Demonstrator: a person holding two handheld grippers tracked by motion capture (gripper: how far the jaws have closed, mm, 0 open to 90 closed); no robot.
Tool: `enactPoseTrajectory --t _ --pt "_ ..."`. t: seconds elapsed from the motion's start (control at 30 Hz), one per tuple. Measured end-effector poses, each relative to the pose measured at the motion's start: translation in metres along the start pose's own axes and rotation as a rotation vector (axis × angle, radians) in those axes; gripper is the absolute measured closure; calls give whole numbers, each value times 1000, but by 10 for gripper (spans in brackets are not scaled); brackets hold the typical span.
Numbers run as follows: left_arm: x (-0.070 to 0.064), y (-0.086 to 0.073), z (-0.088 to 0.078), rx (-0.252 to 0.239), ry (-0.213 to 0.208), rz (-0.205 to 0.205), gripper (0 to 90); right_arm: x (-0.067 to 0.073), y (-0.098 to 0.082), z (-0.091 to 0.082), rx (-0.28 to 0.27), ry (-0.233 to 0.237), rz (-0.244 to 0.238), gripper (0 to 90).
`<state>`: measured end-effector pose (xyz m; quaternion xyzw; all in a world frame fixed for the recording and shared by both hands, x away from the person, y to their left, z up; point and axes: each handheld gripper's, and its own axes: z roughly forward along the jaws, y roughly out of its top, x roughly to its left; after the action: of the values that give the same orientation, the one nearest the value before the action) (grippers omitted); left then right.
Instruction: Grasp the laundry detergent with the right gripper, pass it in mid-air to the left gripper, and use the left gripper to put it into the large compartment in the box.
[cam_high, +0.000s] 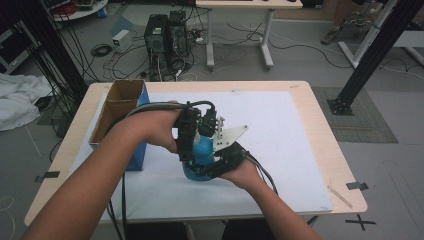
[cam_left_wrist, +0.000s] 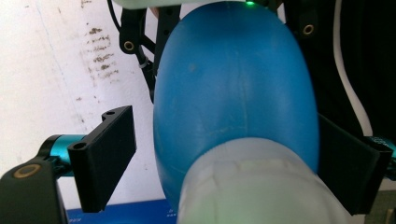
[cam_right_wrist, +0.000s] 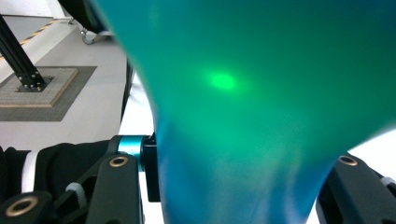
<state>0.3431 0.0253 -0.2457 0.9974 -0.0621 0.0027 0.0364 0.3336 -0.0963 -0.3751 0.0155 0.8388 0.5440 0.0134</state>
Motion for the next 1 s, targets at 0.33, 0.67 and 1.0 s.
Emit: enactPoseTrajectory --t 0.33,0.67,1.0 --pt "0 -1 1 12 -3 6 223 0 0 3 3 6 3 460" --pt "0 -1 4 29 -10 5 274 0 0 5 4 6 2 460" --pt "-2 1 4 24 -17 18 309 0 0 6 7 8 9 460"
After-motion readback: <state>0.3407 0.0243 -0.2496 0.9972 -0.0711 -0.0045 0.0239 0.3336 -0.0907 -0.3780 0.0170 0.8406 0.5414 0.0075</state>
